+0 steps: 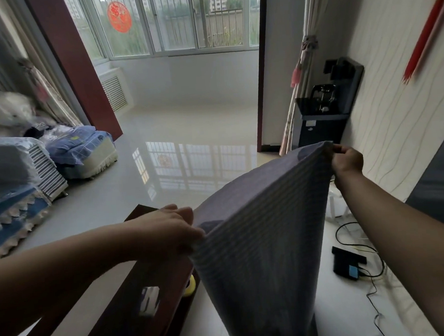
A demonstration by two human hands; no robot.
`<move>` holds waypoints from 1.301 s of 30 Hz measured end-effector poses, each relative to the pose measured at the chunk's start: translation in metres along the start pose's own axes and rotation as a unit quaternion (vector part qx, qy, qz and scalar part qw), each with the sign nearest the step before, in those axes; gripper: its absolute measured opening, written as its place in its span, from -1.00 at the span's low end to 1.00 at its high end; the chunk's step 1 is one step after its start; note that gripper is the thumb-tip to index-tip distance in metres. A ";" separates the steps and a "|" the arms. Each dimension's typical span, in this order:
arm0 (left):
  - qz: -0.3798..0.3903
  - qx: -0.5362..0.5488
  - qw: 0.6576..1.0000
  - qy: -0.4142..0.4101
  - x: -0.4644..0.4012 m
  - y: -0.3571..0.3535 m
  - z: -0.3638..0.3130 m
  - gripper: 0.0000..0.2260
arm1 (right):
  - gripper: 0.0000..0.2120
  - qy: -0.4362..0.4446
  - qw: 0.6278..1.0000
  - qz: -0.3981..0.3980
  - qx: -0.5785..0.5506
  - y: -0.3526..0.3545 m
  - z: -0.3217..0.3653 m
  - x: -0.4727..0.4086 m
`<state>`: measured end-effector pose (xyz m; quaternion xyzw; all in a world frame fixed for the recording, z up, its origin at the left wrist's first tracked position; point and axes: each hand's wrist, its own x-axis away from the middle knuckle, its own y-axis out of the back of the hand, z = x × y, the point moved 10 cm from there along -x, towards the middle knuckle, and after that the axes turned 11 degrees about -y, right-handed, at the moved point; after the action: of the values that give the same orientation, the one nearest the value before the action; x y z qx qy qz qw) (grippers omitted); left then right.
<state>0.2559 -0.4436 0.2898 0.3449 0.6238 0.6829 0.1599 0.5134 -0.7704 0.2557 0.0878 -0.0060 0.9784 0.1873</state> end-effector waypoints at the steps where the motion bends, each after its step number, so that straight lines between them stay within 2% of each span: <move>1: -0.007 -0.031 0.999 -0.015 -0.003 0.001 -0.005 -0.81 | -0.81 -0.007 1.000 -0.002 -0.006 0.002 -0.002 -0.001; 5: -0.032 -0.127 0.991 -0.009 -0.008 0.014 -0.003 -0.76 | -0.81 -0.019 1.000 -0.015 -0.019 0.011 -0.003 -0.003; 8: -0.080 -0.114 0.988 0.065 0.001 0.036 0.024 -0.73 | -0.79 -0.017 1.000 -0.020 -0.016 0.023 0.000 -0.006; 12: -0.171 -0.081 0.970 0.151 0.023 0.064 0.062 -0.84 | -0.77 -0.027 0.998 0.023 -0.044 0.032 -0.003 -0.006; 15: -0.230 -0.186 0.949 0.109 0.032 0.079 0.064 -0.86 | -0.73 -0.027 0.996 0.062 -0.061 0.028 -0.004 -0.001; 18: -0.227 -0.267 0.936 0.041 0.032 0.081 0.059 -0.87 | -0.71 -0.020 0.996 0.073 -0.037 0.024 -0.005 0.001; 21: -0.212 -0.276 0.937 0.015 0.033 0.071 0.071 -0.84 | -0.77 -0.007 0.996 0.082 -0.028 0.017 -0.004 0.007; 23: -0.176 -0.274 0.945 0.033 0.032 0.061 0.091 -0.81 | -0.81 0.015 0.995 0.094 -0.020 0.010 0.003 0.016; 25: -0.136 -0.306 0.937 0.103 0.035 0.059 0.125 -0.85 | -0.80 0.038 0.991 0.126 -0.015 -0.005 0.017 0.033; 26: -0.135 -0.331 0.923 0.142 0.040 0.066 0.141 -0.88 | -0.80 0.050 0.988 0.144 -0.019 -0.014 0.023 0.043; 28: -0.219 -0.345 0.879 0.245 0.060 0.095 0.169 -0.85 | -0.85 0.064 0.983 0.168 -0.038 -0.028 0.031 0.059; 29: -0.305 -0.292 0.849 0.317 0.077 0.108 0.182 -0.81 | -0.89 0.063 0.981 0.176 -0.052 -0.033 0.032 0.065; 30: -0.403 -0.220 0.804 0.378 0.095 0.115 0.189 -0.75 | -0.92 0.055 0.980 0.182 -0.065 -0.035 0.031 0.067; 31: -0.480 -0.133 0.764 0.410 0.105 0.111 0.193 -0.70 | -0.93 0.043 0.980 0.179 -0.072 -0.033 0.028 0.066; 32: -0.506 -0.064 0.760 0.402 0.099 0.105 0.192 -0.69 | -0.91 0.030 0.983 0.164 -0.074 -0.026 0.024 0.061; 33: -0.478 -0.055 0.796 0.367 0.081 0.102 0.188 -0.70 | -0.86 0.018 0.988 0.140 -0.069 -0.015 0.020 0.054; 34: -0.422 -0.109 0.844 0.314 0.061 0.101 0.177 -0.72 | -0.79 0.011 0.992 0.114 -0.057 -0.004 0.015 0.047; 35: -0.377 -0.186 0.870 0.259 0.049 0.105 0.161 -0.72 | -0.73 0.012 0.995 0.089 -0.043 0.007 0.013 0.042; 37: -0.349 -0.283 0.866 0.220 0.047 0.124 0.150 -0.68 | -0.72 0.024 0.997 0.056 -0.036 0.018 0.017 0.037; 39: -0.333 -0.291 0.863 0.241 0.051 0.133 0.161 -0.70 | -0.82 0.047 0.996 0.060 -0.036 0.011 0.032 0.039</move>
<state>0.3564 -0.3138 0.4294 -0.1216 0.4932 0.8015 0.3156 0.4793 -0.7684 0.2940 0.0340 -0.0380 0.9901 0.1311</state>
